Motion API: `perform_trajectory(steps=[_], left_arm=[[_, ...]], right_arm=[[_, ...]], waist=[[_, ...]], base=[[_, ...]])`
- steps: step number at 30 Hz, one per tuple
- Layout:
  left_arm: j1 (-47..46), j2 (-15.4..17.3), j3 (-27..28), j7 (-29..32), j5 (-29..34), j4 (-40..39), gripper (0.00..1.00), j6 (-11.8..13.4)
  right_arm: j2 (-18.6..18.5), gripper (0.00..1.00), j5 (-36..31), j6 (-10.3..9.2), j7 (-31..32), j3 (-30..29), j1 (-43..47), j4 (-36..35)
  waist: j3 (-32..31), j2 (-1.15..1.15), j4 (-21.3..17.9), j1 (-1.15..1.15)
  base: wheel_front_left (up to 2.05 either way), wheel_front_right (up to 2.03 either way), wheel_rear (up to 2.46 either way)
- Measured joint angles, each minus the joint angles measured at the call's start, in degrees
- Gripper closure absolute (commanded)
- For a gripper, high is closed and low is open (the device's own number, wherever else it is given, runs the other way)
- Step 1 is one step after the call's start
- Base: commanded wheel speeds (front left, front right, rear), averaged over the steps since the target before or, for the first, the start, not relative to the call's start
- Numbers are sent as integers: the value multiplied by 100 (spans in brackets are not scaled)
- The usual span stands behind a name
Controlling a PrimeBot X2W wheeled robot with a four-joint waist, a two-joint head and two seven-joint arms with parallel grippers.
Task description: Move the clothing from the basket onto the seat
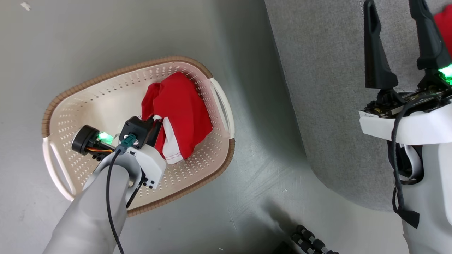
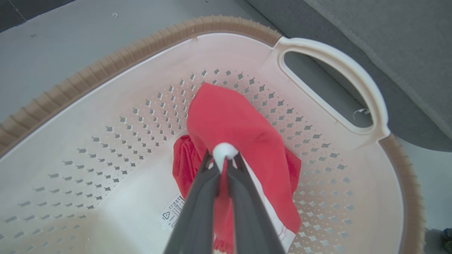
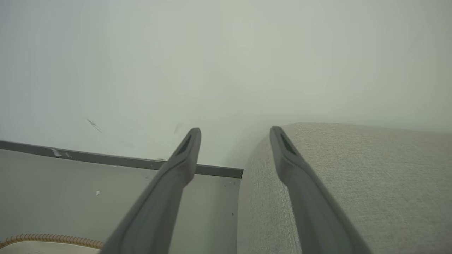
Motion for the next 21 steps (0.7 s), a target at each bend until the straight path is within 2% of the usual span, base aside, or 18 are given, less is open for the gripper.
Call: perform_trajectory(steps=[10, 21], left_arm=[[41, 3, 376, -12, -242, -1007, 100, 89], [493, 30, 711, -18, -318, -2034, 100, 197]], right_arm=[[-2, 0, -163, 0, -1, 5, 1, 300], [-8, 0, -331, 0, -1, -24, 14, 504]], waist=[[-320, 0, 252, 0], [-812, 0, 542, 0]], base=[[0, 0, 0], [0, 0, 0]])
